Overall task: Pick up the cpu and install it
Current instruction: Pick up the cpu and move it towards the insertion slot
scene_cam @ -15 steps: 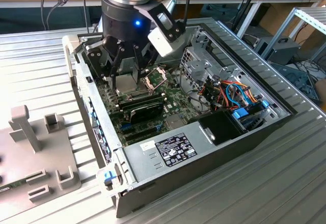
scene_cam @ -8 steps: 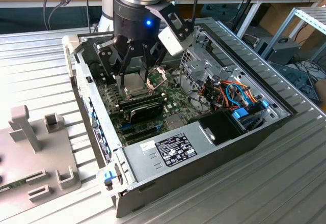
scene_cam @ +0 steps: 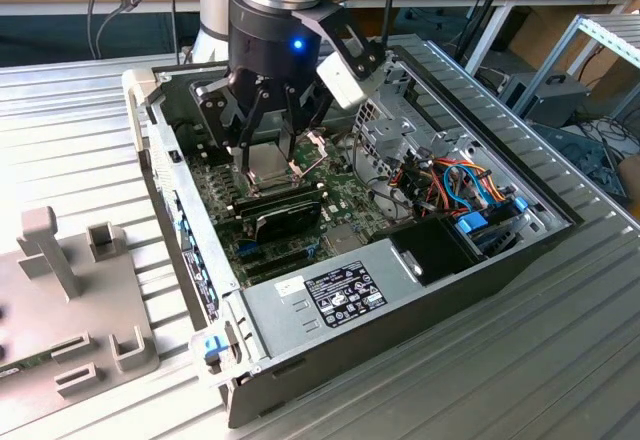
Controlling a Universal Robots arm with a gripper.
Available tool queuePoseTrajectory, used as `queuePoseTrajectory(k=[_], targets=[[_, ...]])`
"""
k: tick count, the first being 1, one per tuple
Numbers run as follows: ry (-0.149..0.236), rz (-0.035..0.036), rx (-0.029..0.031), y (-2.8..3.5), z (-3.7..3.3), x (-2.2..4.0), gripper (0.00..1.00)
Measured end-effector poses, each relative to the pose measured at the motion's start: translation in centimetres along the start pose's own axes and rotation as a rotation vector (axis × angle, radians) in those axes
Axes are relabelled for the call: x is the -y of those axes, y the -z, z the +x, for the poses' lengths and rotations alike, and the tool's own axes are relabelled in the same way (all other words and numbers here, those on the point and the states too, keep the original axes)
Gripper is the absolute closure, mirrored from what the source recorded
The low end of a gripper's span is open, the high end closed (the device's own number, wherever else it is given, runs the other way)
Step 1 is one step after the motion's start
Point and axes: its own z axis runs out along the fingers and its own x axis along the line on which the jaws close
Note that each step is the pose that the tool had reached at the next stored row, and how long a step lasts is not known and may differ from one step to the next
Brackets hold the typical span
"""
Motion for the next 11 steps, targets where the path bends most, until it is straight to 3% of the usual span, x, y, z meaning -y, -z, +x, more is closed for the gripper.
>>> queuePoseTrajectory(k=[11], targets=[[0.0,0.0,0.0,-0.02,-0.77,0.02,0.45]])
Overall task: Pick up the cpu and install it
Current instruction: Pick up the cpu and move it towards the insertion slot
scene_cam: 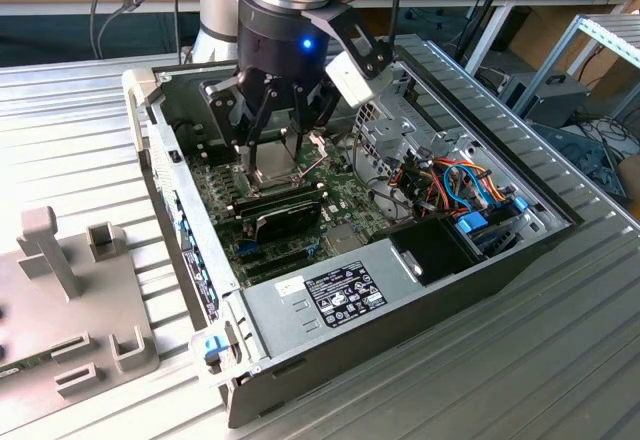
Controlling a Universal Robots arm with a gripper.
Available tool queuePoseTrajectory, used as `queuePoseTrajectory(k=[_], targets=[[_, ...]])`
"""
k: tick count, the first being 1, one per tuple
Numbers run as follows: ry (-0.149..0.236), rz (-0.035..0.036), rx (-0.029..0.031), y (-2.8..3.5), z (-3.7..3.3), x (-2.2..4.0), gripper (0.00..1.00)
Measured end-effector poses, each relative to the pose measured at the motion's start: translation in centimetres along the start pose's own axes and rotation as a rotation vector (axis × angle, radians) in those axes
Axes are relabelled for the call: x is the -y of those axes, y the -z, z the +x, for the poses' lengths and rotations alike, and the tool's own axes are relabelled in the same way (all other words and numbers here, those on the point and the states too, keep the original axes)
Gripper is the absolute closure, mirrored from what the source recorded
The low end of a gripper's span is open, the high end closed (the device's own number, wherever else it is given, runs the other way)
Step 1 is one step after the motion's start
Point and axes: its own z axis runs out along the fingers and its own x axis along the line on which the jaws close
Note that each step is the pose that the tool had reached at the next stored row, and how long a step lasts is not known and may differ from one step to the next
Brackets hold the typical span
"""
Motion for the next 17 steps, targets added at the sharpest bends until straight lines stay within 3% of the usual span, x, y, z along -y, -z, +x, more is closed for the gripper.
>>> queuePoseTrajectory(k=[17], targets=[[0.0,0.0,0.0,-0.03,-1.34,0.04,0.45]])
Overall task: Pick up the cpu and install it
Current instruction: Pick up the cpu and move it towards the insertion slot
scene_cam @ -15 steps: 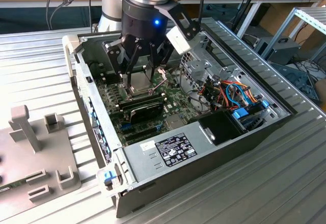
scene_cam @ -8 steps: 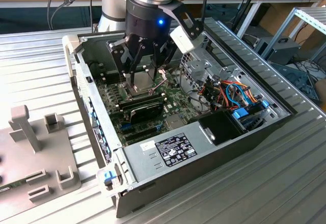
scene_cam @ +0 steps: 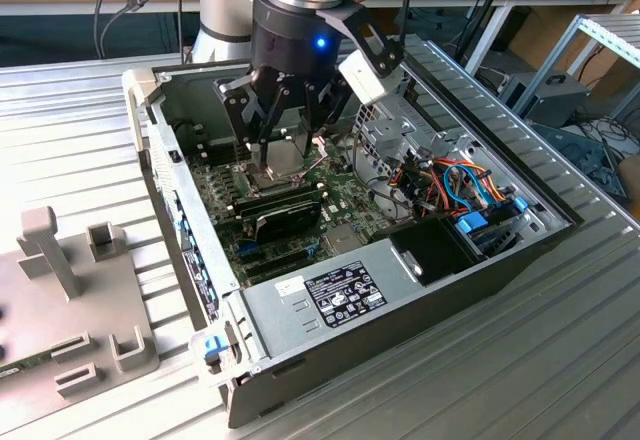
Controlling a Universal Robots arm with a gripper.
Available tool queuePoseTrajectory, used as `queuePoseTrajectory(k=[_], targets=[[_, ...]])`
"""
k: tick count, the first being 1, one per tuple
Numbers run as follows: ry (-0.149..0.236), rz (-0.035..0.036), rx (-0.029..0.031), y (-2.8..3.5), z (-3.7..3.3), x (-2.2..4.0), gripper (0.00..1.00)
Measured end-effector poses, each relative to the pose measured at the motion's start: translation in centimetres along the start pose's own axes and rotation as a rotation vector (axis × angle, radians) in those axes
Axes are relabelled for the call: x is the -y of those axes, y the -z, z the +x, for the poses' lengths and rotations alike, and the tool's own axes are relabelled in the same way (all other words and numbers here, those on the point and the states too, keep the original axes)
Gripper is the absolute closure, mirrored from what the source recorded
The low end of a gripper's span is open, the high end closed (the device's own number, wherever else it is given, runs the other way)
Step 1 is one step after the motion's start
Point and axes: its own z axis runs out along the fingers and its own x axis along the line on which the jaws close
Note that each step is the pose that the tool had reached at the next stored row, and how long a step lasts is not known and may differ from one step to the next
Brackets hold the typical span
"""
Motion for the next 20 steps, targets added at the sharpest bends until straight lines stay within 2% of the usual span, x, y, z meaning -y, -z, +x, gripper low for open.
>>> queuePoseTrajectory(k=[5,11,20], targets=[[0.0,0.0,0.0,-0.03,-0.74,0.02,0.45],[0.0,-0.0001,0.0,-0.04,-1.03,0.03,0.45],[0.0,0.0,0.0,-0.07,-1.83,0.06,0.45]])
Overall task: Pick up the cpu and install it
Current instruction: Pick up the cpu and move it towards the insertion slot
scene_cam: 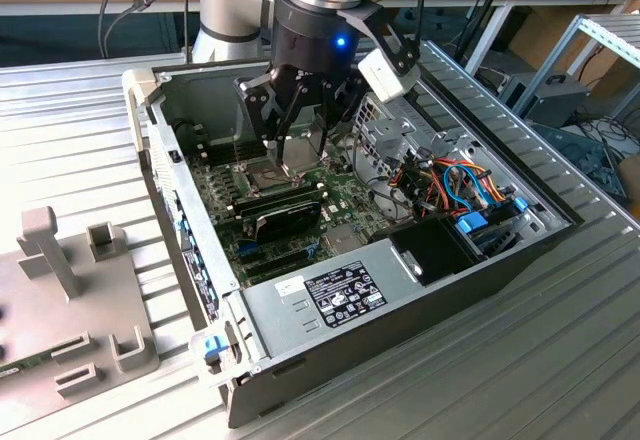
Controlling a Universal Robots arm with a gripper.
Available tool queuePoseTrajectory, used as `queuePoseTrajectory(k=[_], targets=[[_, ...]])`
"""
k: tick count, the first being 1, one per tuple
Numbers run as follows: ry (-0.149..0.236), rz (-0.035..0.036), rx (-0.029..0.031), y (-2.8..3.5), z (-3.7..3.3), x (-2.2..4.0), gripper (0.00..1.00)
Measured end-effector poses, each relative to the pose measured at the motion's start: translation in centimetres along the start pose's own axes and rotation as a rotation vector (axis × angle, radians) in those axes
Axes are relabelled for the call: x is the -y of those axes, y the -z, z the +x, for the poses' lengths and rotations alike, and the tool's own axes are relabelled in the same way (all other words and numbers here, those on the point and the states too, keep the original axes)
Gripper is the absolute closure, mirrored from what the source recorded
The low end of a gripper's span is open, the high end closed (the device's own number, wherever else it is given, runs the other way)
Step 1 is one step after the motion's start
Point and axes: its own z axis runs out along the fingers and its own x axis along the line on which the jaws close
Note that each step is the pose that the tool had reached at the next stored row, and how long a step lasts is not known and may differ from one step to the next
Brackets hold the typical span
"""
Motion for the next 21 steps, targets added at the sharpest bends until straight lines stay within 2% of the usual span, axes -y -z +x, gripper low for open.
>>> queuePoseTrajectory(k=[7,16,19,21], targets=[[0.0,0.0,-0.0001,-0.05,-1.18,0.03,0.45],[0.0,0.0,0.0,-0.11,-3.03,0.1,0.45],[0.0,0.0,0.0,-0.13,-3.48,0.11,0.45],[-0.001,0.0004,-0.0001,-0.13,-3.51,0.11,0.45]])
